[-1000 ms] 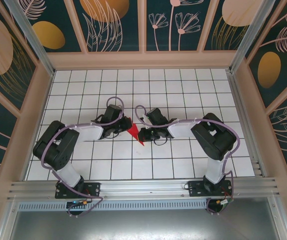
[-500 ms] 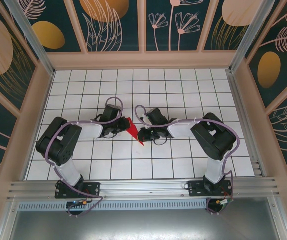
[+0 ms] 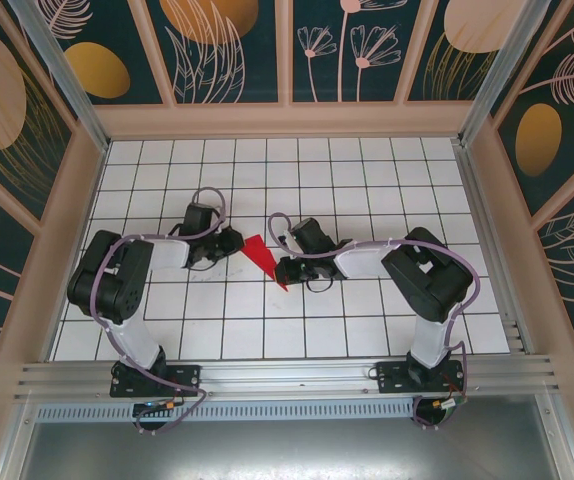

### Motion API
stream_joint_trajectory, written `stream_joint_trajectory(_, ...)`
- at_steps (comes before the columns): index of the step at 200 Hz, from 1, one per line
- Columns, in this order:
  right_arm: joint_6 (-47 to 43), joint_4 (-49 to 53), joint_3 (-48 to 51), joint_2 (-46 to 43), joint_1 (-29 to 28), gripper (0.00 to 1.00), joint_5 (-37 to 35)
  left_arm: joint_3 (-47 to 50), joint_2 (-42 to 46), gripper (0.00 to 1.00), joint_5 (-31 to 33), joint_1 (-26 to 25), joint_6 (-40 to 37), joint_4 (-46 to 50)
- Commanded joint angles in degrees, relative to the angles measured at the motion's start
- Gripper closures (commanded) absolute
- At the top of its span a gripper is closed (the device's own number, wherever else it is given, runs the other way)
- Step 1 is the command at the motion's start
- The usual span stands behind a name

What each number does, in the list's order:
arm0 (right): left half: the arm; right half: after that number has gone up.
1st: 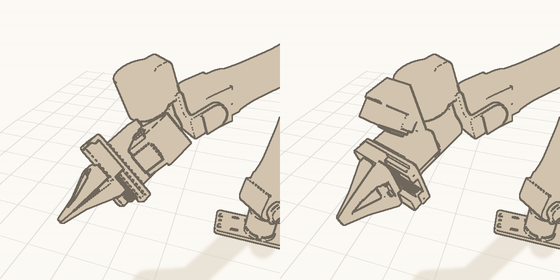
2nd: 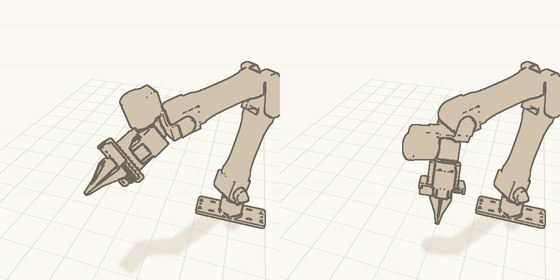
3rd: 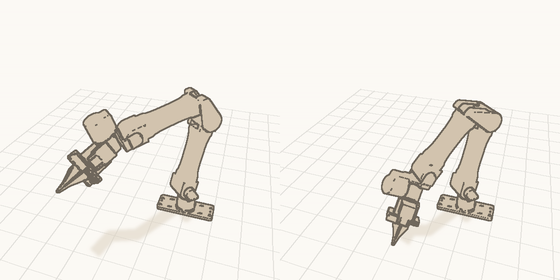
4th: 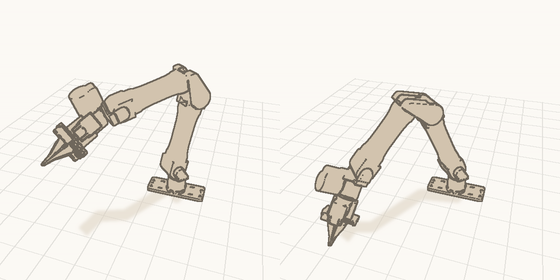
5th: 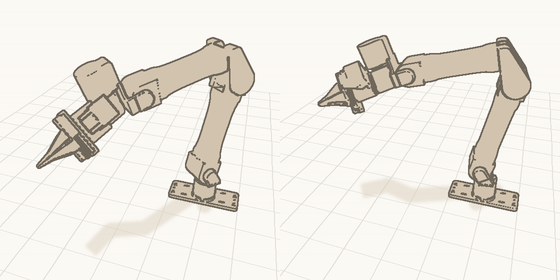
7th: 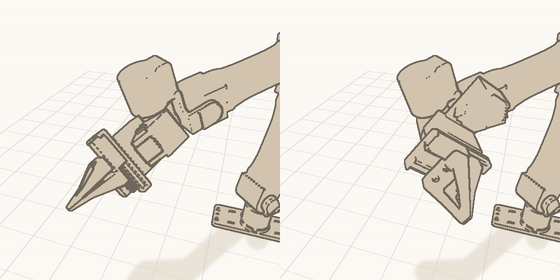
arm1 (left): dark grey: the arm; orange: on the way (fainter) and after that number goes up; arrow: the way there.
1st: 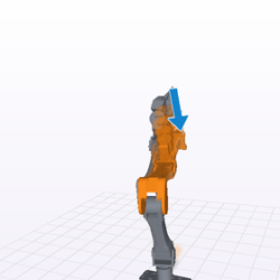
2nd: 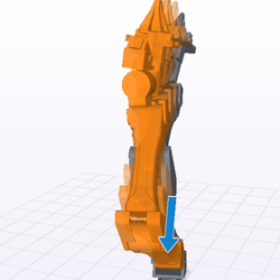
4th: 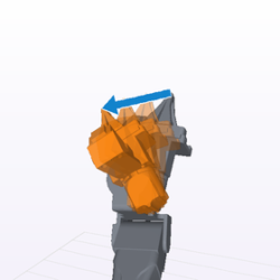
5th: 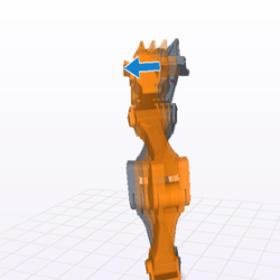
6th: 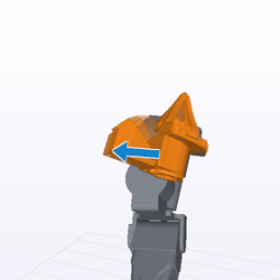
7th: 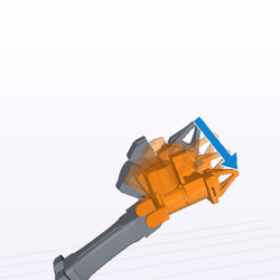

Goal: Fold a paper plane with a square sheet of paper (pick it up from the middle)
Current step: Fold the wing for the fifth time at the center of the table.

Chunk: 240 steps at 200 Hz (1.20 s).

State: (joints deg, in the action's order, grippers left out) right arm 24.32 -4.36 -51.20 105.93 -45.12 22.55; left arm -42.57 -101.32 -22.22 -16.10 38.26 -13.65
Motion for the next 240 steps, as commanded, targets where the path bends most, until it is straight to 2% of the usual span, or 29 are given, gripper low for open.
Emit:
stream_joint_trajectory(1,-1.1,12.0,4.1,6.4,-1.4,1.0,-7.5,-0.8,-1.8,0.84,6.2,4.4,-3.9,1.8)
stream_joint_trajectory(38,-0.9,12.1,3.2,6.4,-1.7,1.0,-7.1,-1.5,2.8,0.9,5.8,4.9,-5.8,3.4)
stream_joint_trajectory(68,-0.8,12.4,2.6,6.9,-1.9,1.0,-6.7,2.3,11.7,0.95,1.8,4.4,-3.1,1.3)
stream_joint_trajectory(105,-0.3,12.9,2.0,7.8,-2.0,1.0,-6.7,7.9,18.0,1.0,-1.6,0.1,2.4,-3.2)
stream_joint_trajectory(137,-0.1,13.5,1.5,8.2,-2.2,1.0,-6.9,8.9,16.6,1.0,-1.6,-4.7,7.2,-5.9)
stream_joint_trajectory(184,0.6,14.4,1.2,8.6,-2.4,1.0,-7.6,9.8,9.5,1.0,-3.5,-10.0,11.9,-12.7)
stream_joint_trajectory(214,0.7,14.9,0.8,8.9,-2.5,1.0,-7.7,9.8,5.0,1.0,-6.2,-11.4,13.7,-17.2)
stream_joint_trajectory(240,0.7,15.3,1.0,9.0,-2.5,1.0,-8.0,10.0,2.0,1.0,-5.0,-11.5,12.8,-16.8)
